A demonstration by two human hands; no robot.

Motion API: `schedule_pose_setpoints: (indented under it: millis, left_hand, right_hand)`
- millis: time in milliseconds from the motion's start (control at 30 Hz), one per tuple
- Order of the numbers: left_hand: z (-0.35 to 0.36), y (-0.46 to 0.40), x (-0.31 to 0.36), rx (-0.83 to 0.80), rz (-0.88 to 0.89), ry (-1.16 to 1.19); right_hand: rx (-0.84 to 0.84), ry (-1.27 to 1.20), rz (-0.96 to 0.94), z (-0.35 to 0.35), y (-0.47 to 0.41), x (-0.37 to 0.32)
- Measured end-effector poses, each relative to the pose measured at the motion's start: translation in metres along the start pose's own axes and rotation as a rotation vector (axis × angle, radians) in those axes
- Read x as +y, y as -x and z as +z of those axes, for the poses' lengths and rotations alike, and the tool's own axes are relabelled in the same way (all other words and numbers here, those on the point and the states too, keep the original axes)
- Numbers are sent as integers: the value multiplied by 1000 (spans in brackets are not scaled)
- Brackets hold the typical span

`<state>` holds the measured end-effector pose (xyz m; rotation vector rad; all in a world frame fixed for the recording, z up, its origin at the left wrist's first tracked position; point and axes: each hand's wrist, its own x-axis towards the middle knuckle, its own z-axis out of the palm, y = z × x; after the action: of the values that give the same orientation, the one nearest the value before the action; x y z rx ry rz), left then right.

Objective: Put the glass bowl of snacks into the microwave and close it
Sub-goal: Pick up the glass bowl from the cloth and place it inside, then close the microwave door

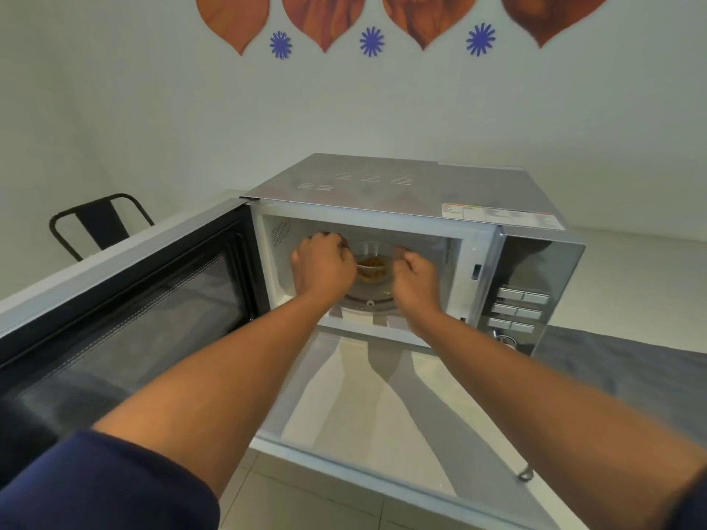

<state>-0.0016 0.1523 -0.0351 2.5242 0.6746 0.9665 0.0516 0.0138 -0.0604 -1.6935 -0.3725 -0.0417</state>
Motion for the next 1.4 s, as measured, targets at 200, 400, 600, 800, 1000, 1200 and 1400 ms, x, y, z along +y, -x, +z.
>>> schedule_pose_setpoints:
  millis: [200, 400, 600, 800, 1000, 1200, 1400]
  left_hand:
    - [-52, 17, 16, 101, 64, -186]
    - [-92, 19, 18, 127, 41, -386]
    - [-127, 14, -5, -105, -243, -587]
    - [-143, 23, -11, -234, -362, -719]
    - [-158, 24, 6, -319, -335, -848]
    - [-166, 27, 26, -393, -226, -864]
    - [-173, 7, 45, -533, -236, -808]
  right_hand:
    - [-46, 72, -192, -34, 37, -29]
    - [-61, 280, -460, -66, 48, -52]
    - [30, 731, -711, -103, 42, -68]
    - [89, 1154, -614, -127, 33, -69]
    - [77, 1166, -594, -130, 35, -68]
    - [37, 1189, -588, -134, 33, -69]
    - [27, 1168, -574, -137, 33, -71]
